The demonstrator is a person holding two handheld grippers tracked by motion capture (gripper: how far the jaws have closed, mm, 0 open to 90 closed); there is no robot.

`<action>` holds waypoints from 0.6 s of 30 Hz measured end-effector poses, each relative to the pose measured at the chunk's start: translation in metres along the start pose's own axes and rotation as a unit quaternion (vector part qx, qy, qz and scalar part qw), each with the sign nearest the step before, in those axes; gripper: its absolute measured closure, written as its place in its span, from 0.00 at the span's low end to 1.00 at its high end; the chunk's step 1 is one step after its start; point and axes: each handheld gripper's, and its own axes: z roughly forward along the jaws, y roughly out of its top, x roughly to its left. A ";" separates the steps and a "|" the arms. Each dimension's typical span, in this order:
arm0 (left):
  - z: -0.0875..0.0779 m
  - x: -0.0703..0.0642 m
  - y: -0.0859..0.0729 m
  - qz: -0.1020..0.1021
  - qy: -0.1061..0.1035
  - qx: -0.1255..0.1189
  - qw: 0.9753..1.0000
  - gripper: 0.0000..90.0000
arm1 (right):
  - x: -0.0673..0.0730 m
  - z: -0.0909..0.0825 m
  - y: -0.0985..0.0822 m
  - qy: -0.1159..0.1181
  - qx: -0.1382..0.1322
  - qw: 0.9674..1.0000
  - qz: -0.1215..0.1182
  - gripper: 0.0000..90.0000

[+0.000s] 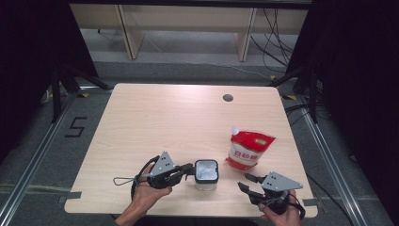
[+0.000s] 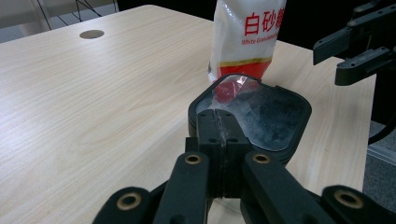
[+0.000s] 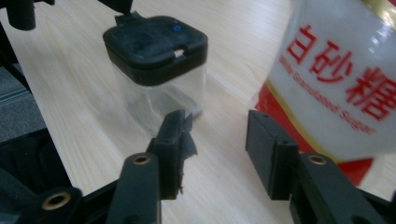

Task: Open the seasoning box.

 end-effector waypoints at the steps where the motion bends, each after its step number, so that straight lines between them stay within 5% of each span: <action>1: 0.000 0.000 0.000 0.000 0.000 0.000 1.000 0.99 | 0.000 0.001 0.002 0.000 -0.005 1.000 -0.008 0.69; 18: 0.000 0.000 -0.004 -0.011 -0.001 -0.014 1.000 0.99 | 0.009 0.028 0.016 0.031 -0.004 0.999 -0.030 0.90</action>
